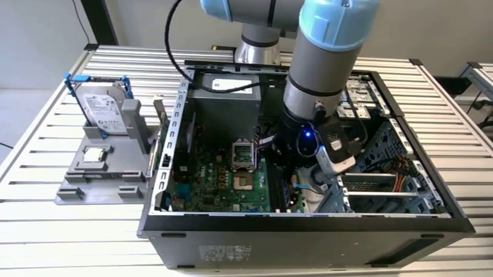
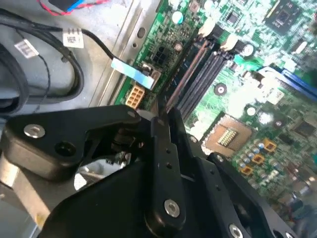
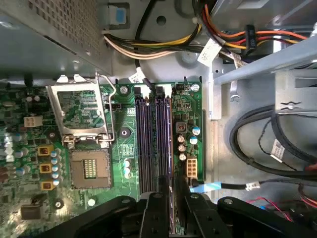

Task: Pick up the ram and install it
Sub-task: 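Insert the ram into the slot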

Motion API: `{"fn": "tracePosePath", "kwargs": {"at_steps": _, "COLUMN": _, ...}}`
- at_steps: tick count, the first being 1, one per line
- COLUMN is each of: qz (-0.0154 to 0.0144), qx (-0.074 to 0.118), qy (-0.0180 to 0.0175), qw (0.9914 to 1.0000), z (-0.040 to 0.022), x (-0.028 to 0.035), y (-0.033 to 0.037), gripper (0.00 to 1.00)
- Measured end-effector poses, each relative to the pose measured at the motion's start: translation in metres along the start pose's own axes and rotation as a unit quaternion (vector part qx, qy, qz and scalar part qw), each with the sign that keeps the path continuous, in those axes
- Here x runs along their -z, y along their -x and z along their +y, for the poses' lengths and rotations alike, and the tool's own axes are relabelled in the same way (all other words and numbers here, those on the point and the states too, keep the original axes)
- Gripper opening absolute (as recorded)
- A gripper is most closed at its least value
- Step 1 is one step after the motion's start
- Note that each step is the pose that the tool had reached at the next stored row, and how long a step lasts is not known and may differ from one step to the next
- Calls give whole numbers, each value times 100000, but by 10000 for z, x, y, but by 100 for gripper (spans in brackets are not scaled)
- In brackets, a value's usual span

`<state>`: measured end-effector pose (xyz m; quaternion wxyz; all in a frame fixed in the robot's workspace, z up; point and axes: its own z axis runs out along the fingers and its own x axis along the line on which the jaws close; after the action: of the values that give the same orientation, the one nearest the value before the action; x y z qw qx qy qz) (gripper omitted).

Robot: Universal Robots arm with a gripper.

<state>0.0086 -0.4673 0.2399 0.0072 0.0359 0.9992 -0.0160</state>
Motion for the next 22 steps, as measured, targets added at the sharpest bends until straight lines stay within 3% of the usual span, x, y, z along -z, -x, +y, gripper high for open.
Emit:
{"fn": "tracePosePath", "kwargs": {"at_steps": 1, "qz": 1, "qx": 1, "qy": 3, "qw": 100000, "z": -5, "x": 151, "y": 2, "gripper": 100}}
{"fn": "tracePosePath", "kwargs": {"at_steps": 5, "qz": -2, "qx": 7, "qy": 2, "qw": 100000, "z": -5, "x": 154, "y": 3, "gripper": 100}}
{"fn": "tracePosePath", "kwargs": {"at_steps": 6, "qz": -4, "qx": 5, "qy": 3, "qw": 100000, "z": -5, "x": 154, "y": 3, "gripper": 0}}
{"fn": "tracePosePath", "kwargs": {"at_steps": 22, "qz": 2, "qx": 4, "qy": -4, "qw": 100000, "z": -7, "x": 154, "y": 3, "gripper": 0}}
